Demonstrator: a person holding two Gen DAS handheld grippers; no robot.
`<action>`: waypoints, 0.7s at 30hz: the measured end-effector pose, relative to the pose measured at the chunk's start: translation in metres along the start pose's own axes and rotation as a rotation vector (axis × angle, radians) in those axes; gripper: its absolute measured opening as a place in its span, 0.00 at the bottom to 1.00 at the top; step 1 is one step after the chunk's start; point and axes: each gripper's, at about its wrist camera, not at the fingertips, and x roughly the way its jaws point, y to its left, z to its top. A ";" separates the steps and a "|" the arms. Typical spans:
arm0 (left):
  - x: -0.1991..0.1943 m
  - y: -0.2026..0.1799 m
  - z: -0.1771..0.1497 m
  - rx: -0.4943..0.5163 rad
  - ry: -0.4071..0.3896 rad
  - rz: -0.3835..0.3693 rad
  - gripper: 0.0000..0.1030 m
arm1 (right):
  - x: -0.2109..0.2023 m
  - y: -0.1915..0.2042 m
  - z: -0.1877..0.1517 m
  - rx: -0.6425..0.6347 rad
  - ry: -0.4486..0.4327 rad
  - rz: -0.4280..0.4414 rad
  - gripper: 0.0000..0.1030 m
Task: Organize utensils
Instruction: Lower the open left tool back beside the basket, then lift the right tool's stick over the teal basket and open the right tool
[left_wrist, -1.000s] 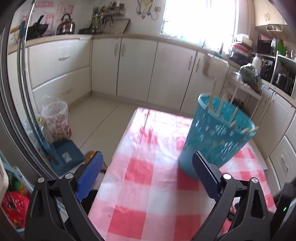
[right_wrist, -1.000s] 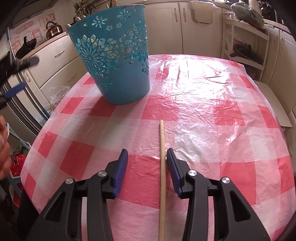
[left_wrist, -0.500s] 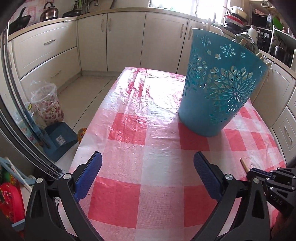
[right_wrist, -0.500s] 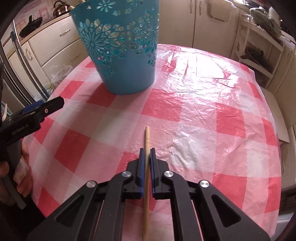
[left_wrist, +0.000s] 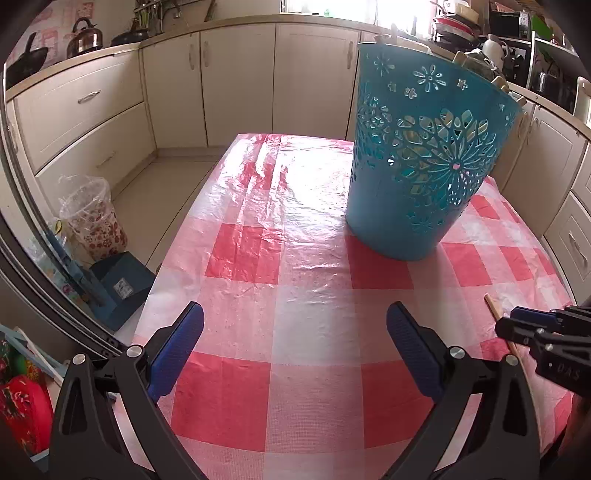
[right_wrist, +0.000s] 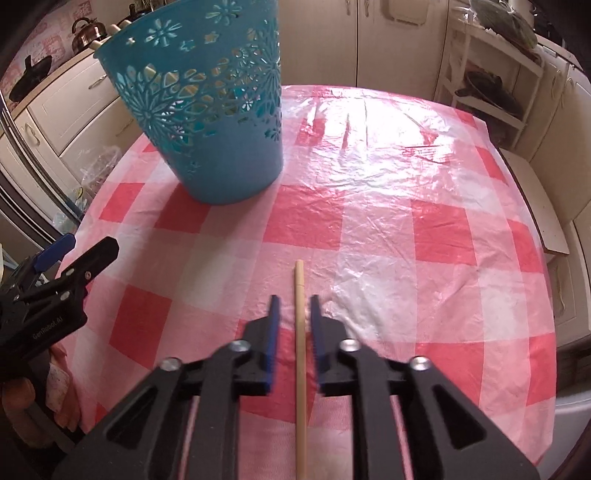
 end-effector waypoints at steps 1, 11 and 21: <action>0.001 0.000 0.000 0.001 0.003 0.001 0.92 | 0.001 0.004 0.000 -0.041 0.006 -0.019 0.41; 0.005 0.000 0.001 -0.004 0.022 -0.009 0.92 | 0.000 0.012 -0.006 -0.048 0.017 0.123 0.05; 0.008 0.000 0.001 -0.002 0.037 -0.013 0.92 | -0.011 0.016 -0.019 -0.130 -0.022 0.020 0.06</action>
